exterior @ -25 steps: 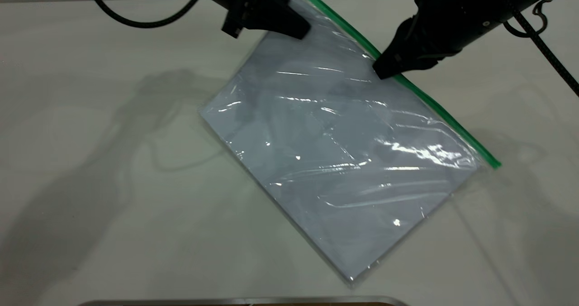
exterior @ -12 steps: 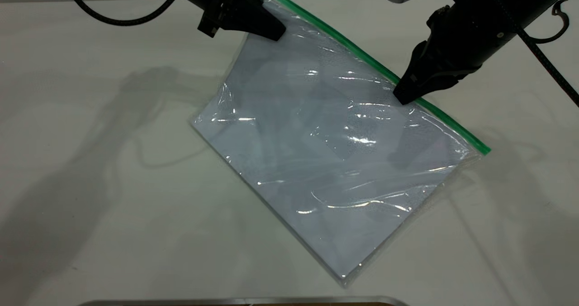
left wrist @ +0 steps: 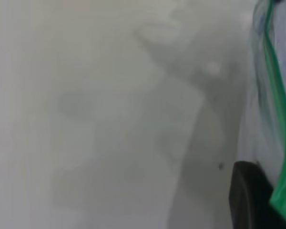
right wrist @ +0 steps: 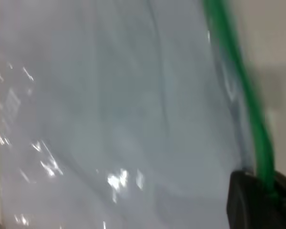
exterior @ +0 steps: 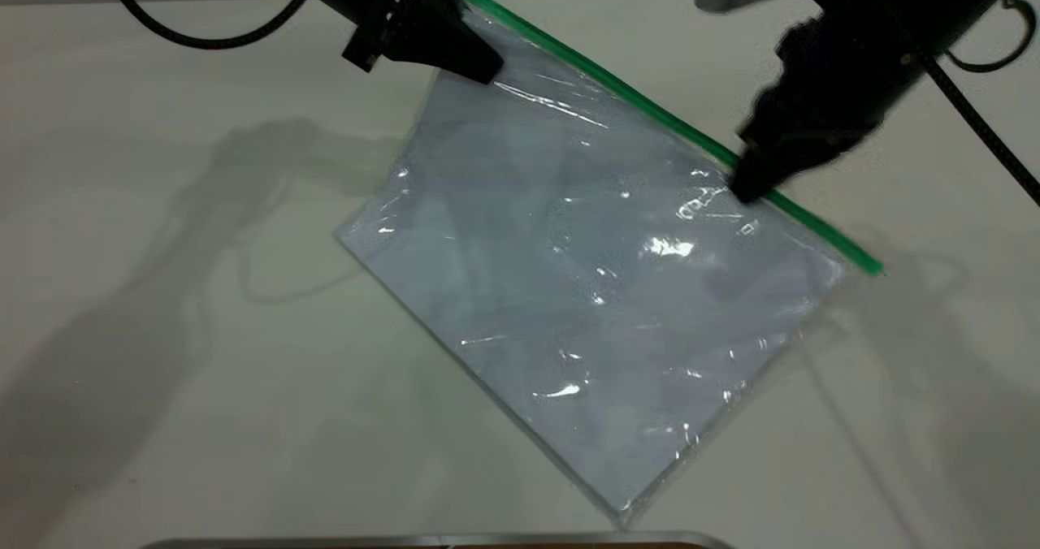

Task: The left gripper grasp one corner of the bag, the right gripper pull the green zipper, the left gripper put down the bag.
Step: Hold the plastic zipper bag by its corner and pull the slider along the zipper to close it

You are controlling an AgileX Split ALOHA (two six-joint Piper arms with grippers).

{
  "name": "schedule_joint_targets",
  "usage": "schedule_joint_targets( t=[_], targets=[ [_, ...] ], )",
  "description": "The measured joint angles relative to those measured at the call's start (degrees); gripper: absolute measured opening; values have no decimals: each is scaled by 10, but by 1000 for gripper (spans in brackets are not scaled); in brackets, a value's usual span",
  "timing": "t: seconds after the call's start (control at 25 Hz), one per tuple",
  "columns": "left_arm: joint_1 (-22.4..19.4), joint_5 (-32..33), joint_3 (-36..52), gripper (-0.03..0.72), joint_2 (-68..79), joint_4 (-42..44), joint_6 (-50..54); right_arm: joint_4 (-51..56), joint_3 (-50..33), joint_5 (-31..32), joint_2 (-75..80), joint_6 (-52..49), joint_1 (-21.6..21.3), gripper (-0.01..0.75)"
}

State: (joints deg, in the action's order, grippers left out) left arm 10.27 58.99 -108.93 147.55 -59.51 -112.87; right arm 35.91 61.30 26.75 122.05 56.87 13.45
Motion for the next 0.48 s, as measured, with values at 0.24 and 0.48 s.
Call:
schedule_joint_targets(
  t=[0.24,0.48],
  targets=[
    [-33,-15,0,53,0,20,6,-51,-5,5,2,-40,-3,50],
    [-34,-14,0,53,0,22,7,-53,-5,7,2,-44,-3,52]
  ],
)
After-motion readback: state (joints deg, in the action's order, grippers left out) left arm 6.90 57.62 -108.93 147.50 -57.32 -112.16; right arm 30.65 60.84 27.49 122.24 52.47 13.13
